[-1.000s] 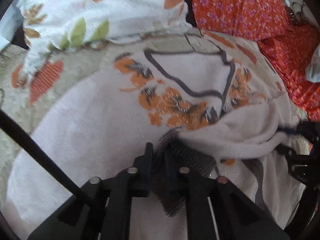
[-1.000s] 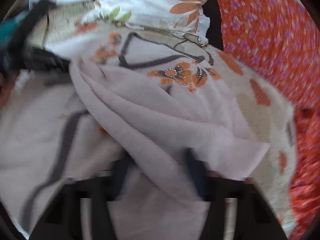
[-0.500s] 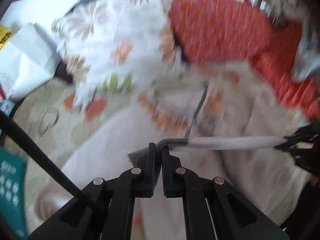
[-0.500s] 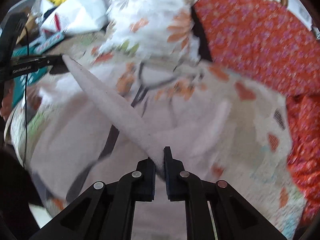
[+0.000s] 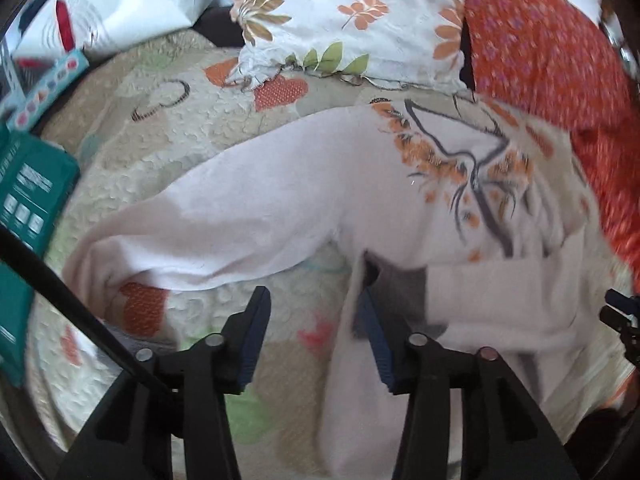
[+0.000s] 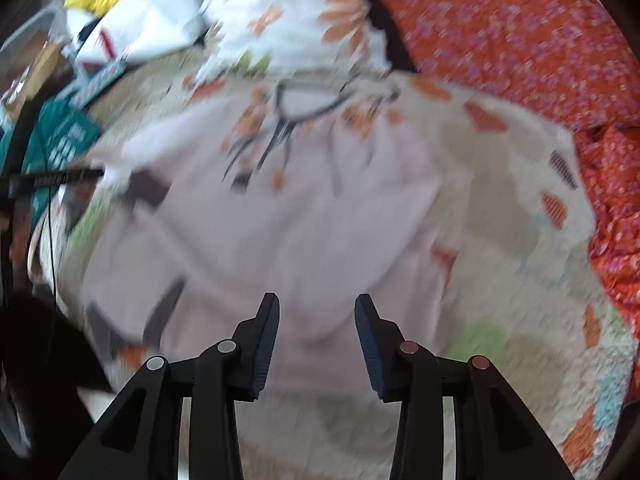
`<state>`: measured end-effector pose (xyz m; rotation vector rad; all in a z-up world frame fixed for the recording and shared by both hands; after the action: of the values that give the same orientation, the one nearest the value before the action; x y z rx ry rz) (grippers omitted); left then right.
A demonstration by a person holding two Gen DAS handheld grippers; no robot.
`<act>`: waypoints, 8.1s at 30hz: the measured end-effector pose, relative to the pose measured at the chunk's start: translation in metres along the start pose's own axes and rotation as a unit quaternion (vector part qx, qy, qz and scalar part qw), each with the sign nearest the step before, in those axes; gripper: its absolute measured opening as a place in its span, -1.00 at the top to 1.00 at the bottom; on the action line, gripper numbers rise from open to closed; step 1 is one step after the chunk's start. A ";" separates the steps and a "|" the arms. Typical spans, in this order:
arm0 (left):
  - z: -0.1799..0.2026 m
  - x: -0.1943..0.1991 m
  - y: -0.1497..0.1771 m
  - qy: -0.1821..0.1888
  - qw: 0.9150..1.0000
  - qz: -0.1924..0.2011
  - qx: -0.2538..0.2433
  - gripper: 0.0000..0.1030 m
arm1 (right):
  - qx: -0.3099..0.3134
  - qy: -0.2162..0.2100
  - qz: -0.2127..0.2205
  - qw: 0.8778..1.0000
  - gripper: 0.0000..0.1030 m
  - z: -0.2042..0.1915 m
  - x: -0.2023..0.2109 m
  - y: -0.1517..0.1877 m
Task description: Fold small clothes
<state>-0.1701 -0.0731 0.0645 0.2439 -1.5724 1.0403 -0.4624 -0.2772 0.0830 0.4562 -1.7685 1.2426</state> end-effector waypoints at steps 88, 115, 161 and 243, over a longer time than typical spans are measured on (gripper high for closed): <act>0.030 0.043 0.116 0.102 0.995 0.000 0.014 0.84 | -0.252 -0.174 0.034 0.951 0.79 0.033 -0.018 0.073; 0.027 0.054 0.079 0.106 0.993 0.020 0.048 -0.23 | -0.161 -0.016 -0.034 0.986 0.41 0.022 0.070 0.117; -0.124 -0.006 -0.009 -0.076 0.966 0.051 0.242 -0.23 | 0.108 -0.125 -0.038 0.986 -0.01 -0.184 -0.112 -0.081; -0.048 -0.019 -0.026 -0.026 0.980 0.068 0.186 -0.38 | -0.236 -0.006 0.068 0.969 -0.01 0.101 -0.019 -0.005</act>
<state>-0.1137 -0.0608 0.0568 0.4261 -1.4479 1.4442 -0.4948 -0.3724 0.0608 0.0666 -2.0532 0.8646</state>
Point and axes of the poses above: each gripper's, at about its wrist camera, not at the fingertips, and x roughly against the way its jaws point, z to its right, y to its underside, the point moved 1 cm from there along -x, roughly the way its jaws point, and after that the axes turned 2 degrees about -y, right-handed, at the moved point
